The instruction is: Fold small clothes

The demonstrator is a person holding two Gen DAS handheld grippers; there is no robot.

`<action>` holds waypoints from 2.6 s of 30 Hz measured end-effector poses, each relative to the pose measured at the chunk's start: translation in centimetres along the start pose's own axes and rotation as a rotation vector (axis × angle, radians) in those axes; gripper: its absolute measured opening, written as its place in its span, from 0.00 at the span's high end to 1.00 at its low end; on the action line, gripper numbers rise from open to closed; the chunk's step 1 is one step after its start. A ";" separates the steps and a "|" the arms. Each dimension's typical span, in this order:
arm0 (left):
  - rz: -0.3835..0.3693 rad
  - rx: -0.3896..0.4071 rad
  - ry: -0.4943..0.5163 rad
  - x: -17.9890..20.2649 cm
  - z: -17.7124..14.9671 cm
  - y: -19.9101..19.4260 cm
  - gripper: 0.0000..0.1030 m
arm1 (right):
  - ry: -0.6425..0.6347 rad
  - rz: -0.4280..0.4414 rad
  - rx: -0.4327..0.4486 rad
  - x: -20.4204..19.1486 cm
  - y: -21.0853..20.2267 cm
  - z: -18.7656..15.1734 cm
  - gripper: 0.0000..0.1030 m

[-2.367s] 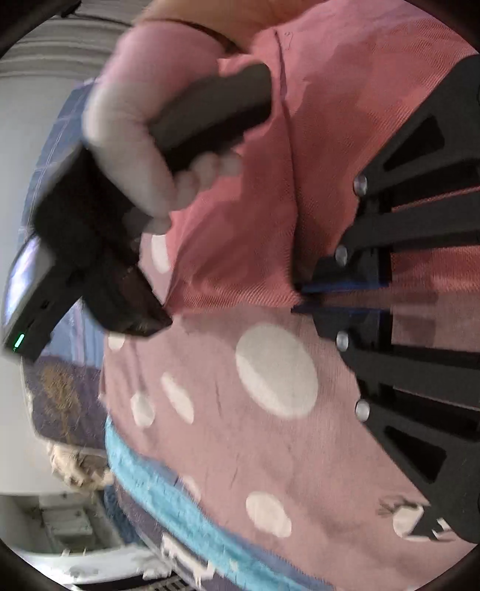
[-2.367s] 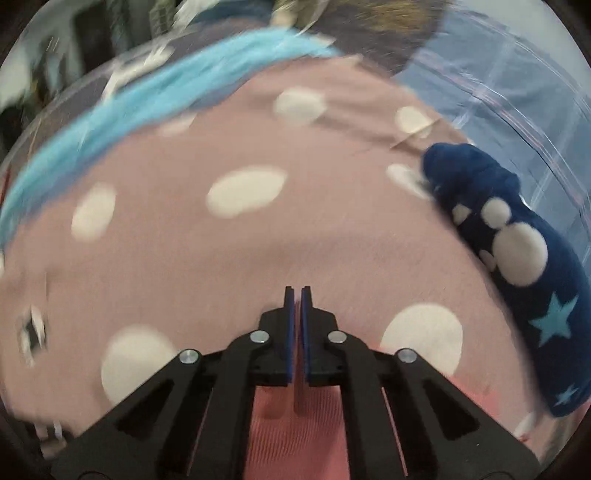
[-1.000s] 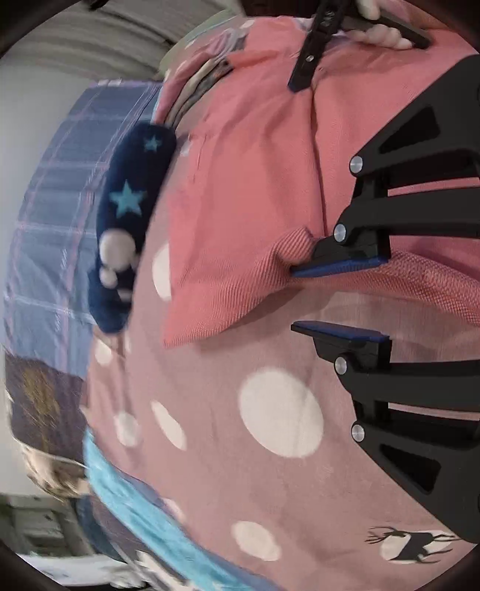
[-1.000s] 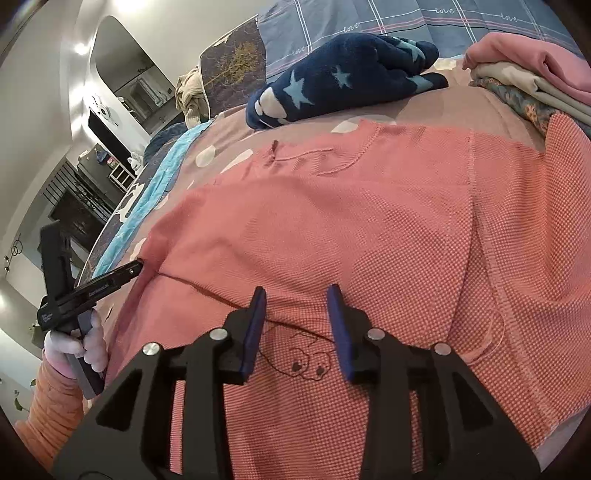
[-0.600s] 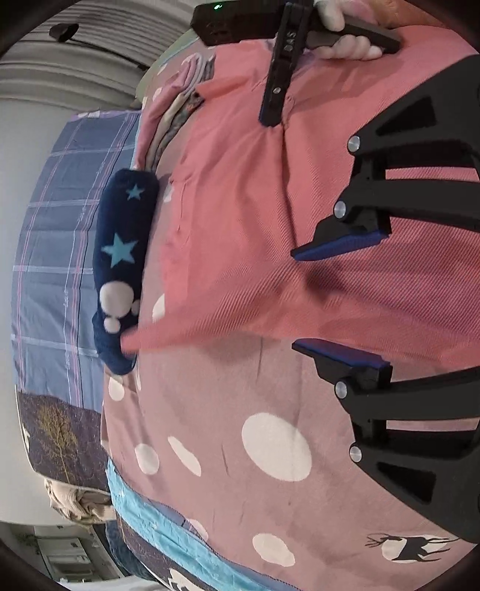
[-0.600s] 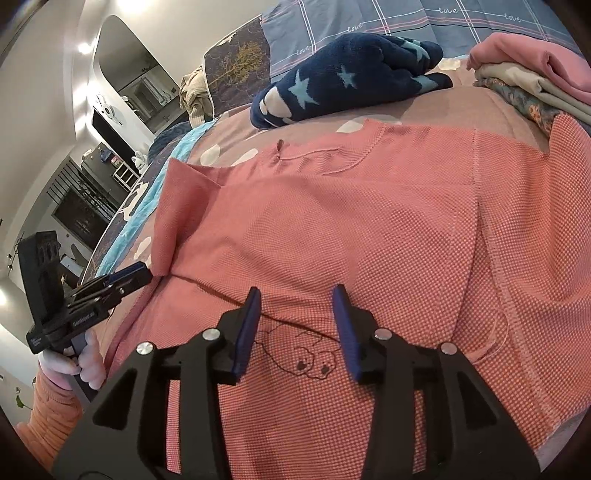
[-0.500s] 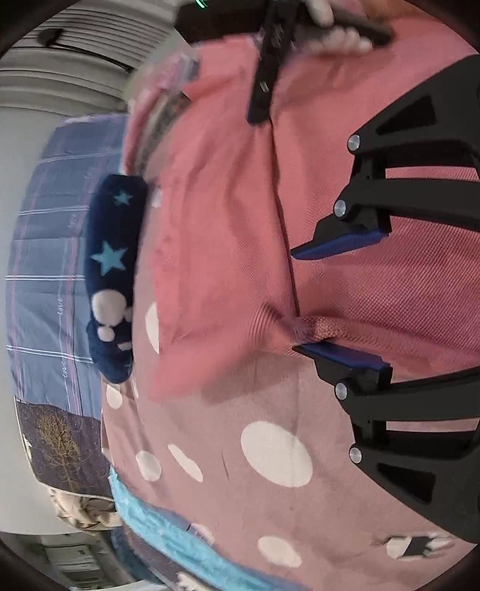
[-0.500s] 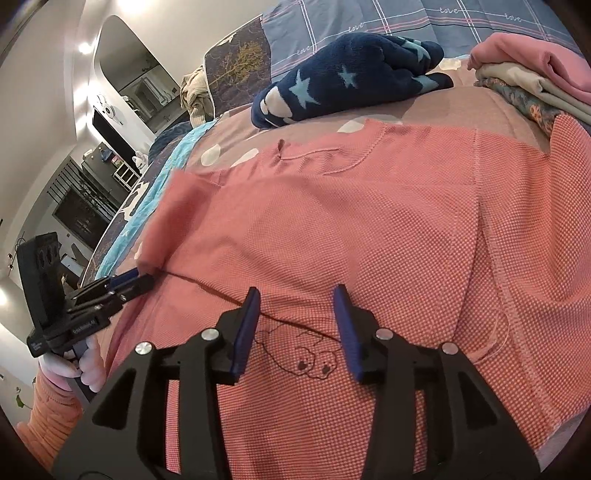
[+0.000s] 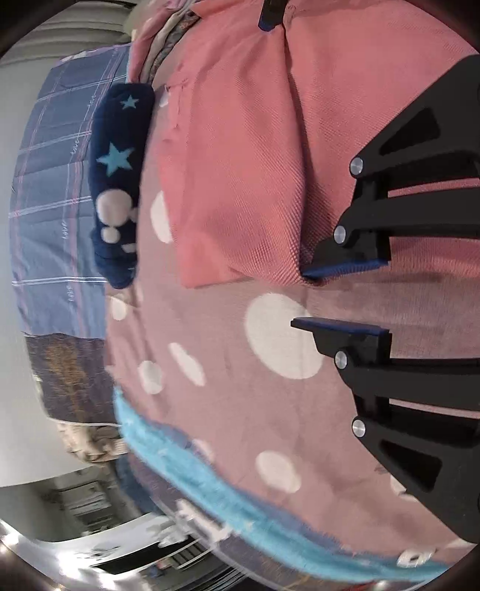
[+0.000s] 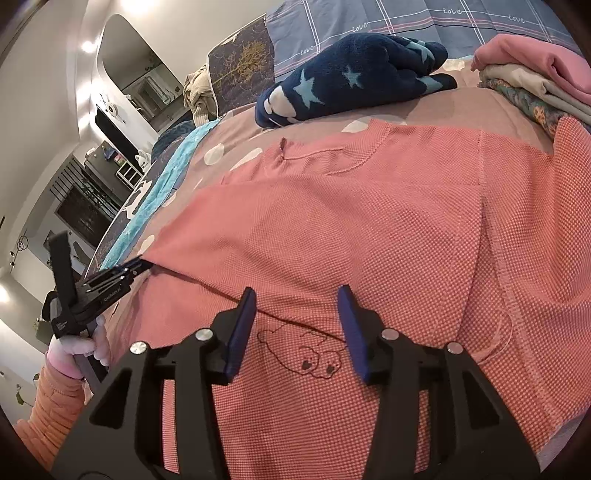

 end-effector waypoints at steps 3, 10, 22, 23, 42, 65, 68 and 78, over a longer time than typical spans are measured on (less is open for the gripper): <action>-0.084 0.036 -0.009 1.0 1.1 -2.7 0.77 | 0.000 0.000 0.000 -0.1 0.0 0.0 0.55; -0.239 0.048 0.008 5.7 5.2 -2.2 0.77 | -0.001 -0.001 0.000 -0.1 0.0 0.0 0.54; -0.194 -0.088 -0.037 8.2 4.6 5.5 0.77 | 0.031 -0.168 0.233 0.3 -8.3 1.4 0.55; -0.166 -0.079 -0.011 8.5 4.8 5.6 0.77 | 0.050 -0.188 0.279 0.8 -10.4 1.8 0.55; -0.244 -0.078 -0.057 7.4 4.1 5.9 0.68 | 0.671 -0.558 0.796 22.1 -36.3 -2.2 0.63; -0.406 -0.064 -0.131 6.3 4.2 4.9 0.53 | -0.124 -0.094 0.041 -3.9 2.9 2.0 0.94; -0.557 -0.079 -0.179 6.3 4.2 3.3 0.53 | -0.100 -0.080 0.023 -3.9 3.4 0.8 0.93; -0.768 -0.303 -0.152 12.4 4.5 0.9 0.53 | -0.122 -0.073 0.031 -4.5 3.2 0.9 0.92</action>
Point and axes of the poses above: each gripper's, at about its wrist camera, not at the fingertips, and y roughly the way its jaws point, x to its right, z to its top, the point moved 4 cm from there along y, roughly the way its jaws point, and after that the axes turned 13 degrees about z, right-handed, at the moved point
